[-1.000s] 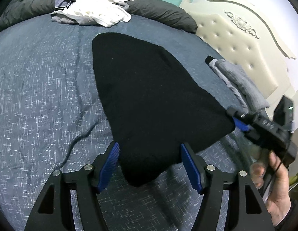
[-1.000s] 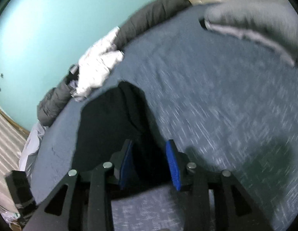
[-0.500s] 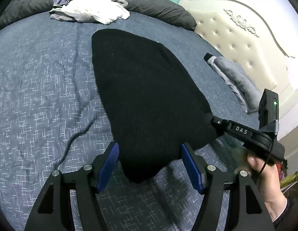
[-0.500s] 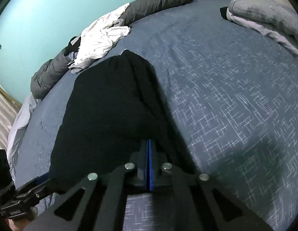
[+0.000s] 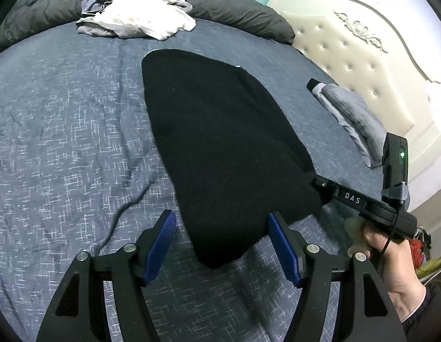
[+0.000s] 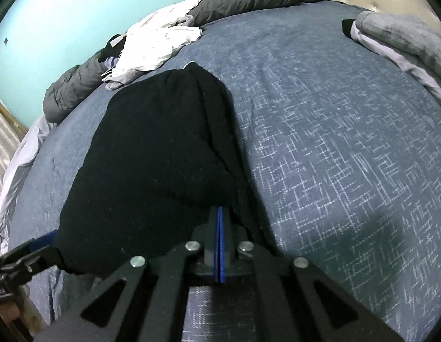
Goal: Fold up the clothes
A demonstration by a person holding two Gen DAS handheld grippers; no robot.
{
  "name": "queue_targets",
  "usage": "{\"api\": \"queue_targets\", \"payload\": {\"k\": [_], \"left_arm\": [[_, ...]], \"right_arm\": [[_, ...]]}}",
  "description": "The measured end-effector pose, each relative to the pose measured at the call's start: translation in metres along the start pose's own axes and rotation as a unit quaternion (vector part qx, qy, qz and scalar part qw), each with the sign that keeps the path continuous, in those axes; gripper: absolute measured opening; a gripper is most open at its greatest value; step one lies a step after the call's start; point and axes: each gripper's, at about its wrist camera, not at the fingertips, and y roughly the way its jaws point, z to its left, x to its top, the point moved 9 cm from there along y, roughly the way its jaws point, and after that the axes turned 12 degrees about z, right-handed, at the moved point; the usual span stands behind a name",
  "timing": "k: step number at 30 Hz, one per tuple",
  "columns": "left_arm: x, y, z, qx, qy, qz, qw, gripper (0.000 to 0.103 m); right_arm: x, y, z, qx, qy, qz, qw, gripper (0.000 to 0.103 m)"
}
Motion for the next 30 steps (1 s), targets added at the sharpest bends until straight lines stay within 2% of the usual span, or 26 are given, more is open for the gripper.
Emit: {"api": "queue_targets", "payload": {"k": [5,8,10,13,14,16,17,18,25,30], "left_arm": [[0.001,-0.001,0.001,0.002,-0.004,-0.001,1.0,0.07],[0.004,-0.001,0.004,0.003,-0.007,-0.002,1.0,0.071],[0.007,0.0,0.006,0.004,-0.01,-0.004,0.9999,0.072],[0.012,0.0,0.009,0.003,-0.013,-0.006,0.9999,0.072],[0.014,0.0,0.01,0.003,-0.015,-0.007,0.9999,0.072],[0.018,0.0,0.012,0.002,-0.016,-0.008,0.9998,0.072],[0.021,0.001,0.012,0.002,-0.015,-0.008,0.9999,0.072],[0.022,0.001,0.013,0.003,-0.014,-0.008,0.9999,0.072],[0.032,0.002,0.019,0.01,-0.006,-0.006,0.9999,0.072],[0.034,0.004,0.024,0.006,-0.015,-0.003,0.9999,0.073]], "right_arm": [[-0.002,-0.004,-0.002,0.015,0.006,0.002,1.0,0.0],[-0.002,-0.01,-0.002,0.045,0.015,-0.005,0.999,0.0],[0.001,-0.019,-0.003,0.066,0.022,-0.017,0.997,0.001],[0.014,-0.038,-0.004,0.071,0.023,-0.044,0.996,0.004],[0.019,-0.044,-0.004,0.074,0.023,-0.054,0.996,0.007],[0.034,-0.051,-0.002,0.084,0.014,-0.065,0.994,0.02],[0.043,-0.052,0.001,0.087,0.004,-0.065,0.994,0.032],[0.053,-0.051,0.004,0.089,-0.008,-0.062,0.994,0.036],[0.122,-0.025,0.019,0.092,-0.064,-0.018,0.994,0.036],[0.154,0.006,0.026,0.062,-0.106,0.018,0.992,0.036]]}}
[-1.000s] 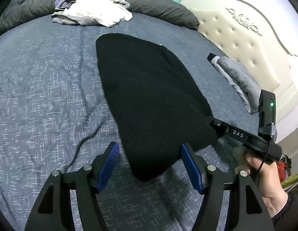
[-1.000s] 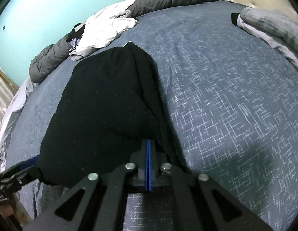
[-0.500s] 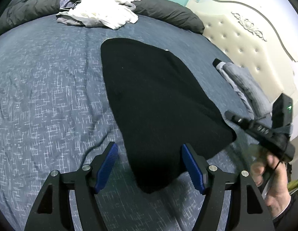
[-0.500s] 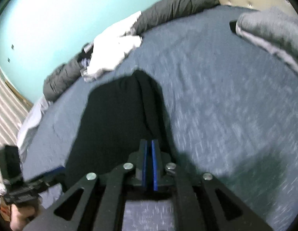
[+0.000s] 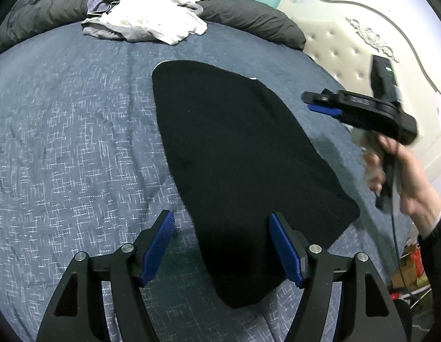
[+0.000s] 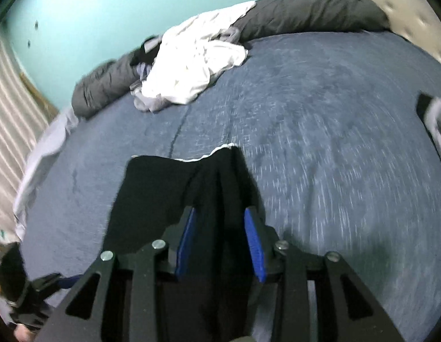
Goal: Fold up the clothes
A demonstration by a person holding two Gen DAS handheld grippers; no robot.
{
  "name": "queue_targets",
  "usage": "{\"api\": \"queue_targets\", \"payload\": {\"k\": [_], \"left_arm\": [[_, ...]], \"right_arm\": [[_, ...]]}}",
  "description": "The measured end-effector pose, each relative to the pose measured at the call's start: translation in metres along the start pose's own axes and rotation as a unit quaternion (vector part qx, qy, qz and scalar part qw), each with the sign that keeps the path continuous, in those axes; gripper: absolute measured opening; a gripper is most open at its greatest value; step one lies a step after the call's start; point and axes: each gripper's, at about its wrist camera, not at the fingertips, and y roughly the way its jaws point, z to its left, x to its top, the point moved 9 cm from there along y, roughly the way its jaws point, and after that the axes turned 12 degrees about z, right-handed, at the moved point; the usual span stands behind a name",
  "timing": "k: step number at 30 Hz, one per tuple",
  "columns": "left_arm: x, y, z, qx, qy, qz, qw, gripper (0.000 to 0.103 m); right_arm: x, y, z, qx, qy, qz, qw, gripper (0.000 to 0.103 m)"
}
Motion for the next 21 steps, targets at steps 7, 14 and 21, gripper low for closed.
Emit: {"api": "queue_targets", "payload": {"k": [7,14,21], "left_arm": [[0.002,0.0,0.0,-0.002,-0.007,-0.004,1.0,0.073],[0.0,0.002,-0.001,-0.011,-0.017,-0.005,0.9998,0.073],[-0.002,0.003,0.002,-0.017,-0.018,-0.006,0.9997,0.073]], "right_arm": [[0.031,0.032,-0.011,0.021,0.013,0.027,0.999,0.036],[0.033,0.053,-0.014,0.007,0.008,0.048,0.999,0.034],[0.036,0.042,-0.014,-0.014,-0.002,0.016,1.0,0.002]]}}
